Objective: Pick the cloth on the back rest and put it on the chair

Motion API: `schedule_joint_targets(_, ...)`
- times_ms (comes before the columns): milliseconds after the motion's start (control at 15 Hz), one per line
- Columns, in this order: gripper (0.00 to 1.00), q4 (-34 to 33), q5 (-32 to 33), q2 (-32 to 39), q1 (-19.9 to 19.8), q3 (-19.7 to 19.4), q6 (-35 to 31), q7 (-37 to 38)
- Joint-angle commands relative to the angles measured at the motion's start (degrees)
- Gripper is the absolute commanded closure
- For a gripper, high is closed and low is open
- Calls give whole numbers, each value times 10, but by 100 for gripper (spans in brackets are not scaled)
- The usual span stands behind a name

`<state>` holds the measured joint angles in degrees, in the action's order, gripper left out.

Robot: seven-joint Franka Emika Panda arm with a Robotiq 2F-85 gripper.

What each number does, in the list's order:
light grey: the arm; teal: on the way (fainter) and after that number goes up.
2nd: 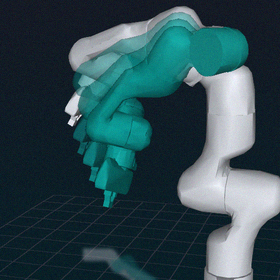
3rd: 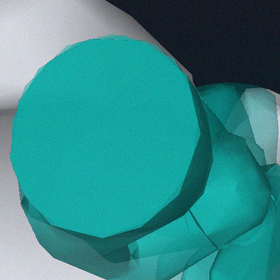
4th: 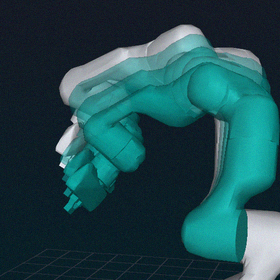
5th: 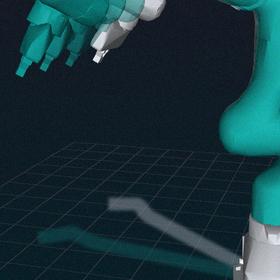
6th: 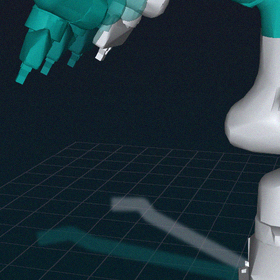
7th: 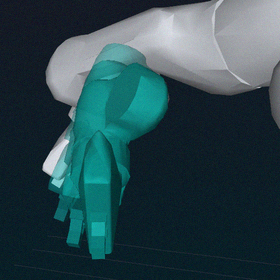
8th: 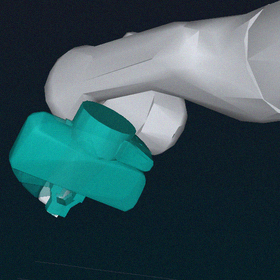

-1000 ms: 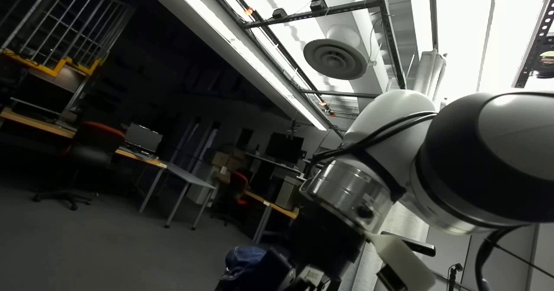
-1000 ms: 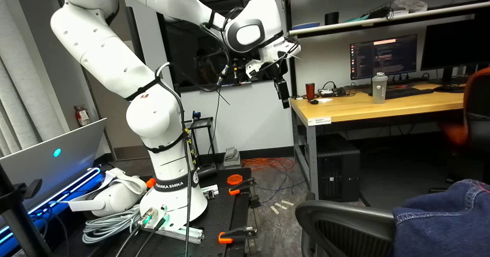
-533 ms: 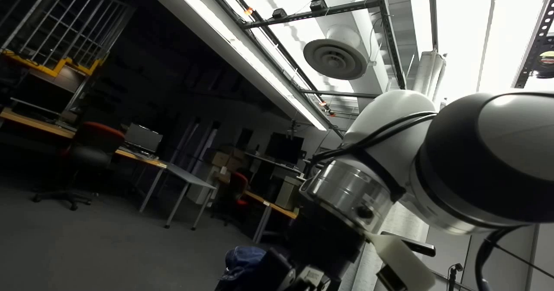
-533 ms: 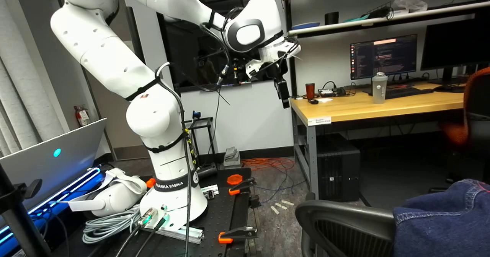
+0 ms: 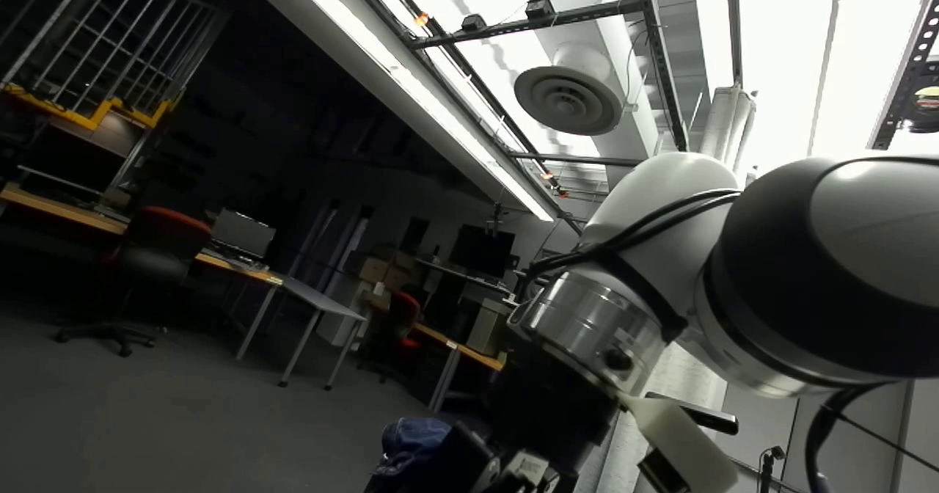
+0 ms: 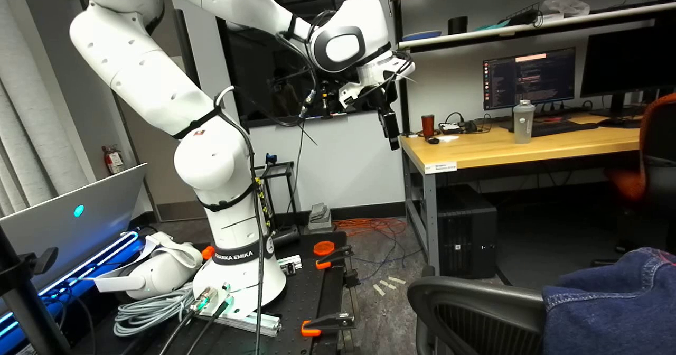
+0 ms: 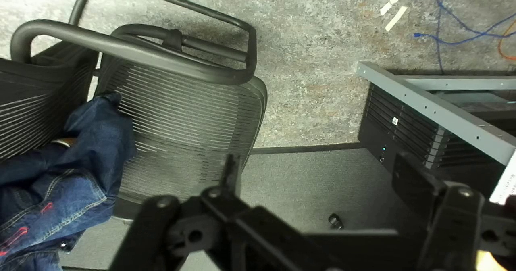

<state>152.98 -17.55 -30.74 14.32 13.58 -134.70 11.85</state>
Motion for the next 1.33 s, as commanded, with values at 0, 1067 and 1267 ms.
schedule_joint_targets(0, 0, 2, 12, -1, -3, 3, -10, 11)
schedule_joint_targets(1067, 0, -106, 231, 272, -107, 153, -220, 225)
schedule_joint_targets(1267, 0, -108, 231, 271, -107, 156, -220, 225)
